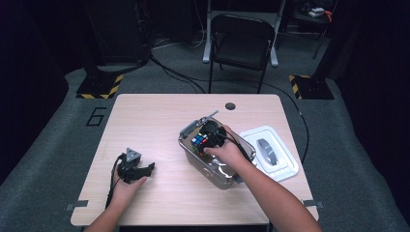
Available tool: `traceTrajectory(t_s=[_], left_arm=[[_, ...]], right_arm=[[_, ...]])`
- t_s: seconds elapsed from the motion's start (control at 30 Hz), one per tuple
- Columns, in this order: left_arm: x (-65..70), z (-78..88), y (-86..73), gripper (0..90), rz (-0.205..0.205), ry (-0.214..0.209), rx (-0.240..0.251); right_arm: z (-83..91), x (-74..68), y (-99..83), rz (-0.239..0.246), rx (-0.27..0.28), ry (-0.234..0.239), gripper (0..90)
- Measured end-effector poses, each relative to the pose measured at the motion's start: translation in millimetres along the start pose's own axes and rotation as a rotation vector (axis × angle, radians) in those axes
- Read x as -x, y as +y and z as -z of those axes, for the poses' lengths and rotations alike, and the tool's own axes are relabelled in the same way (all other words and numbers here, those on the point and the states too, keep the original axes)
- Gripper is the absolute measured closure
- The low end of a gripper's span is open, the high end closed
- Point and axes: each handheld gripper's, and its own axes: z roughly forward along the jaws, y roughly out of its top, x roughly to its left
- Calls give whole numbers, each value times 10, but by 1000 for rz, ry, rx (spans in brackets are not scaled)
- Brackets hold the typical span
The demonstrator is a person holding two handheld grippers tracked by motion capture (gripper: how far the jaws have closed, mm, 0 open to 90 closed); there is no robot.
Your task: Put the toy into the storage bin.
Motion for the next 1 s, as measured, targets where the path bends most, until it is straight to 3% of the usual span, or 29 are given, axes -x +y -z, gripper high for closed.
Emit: traceTrajectory(t_s=[1.0], left_arm=[[0, 0, 0, 306, 0, 0, 0]], right_arm=[[-90, -22, 13, 16, -22, -4, 338]])
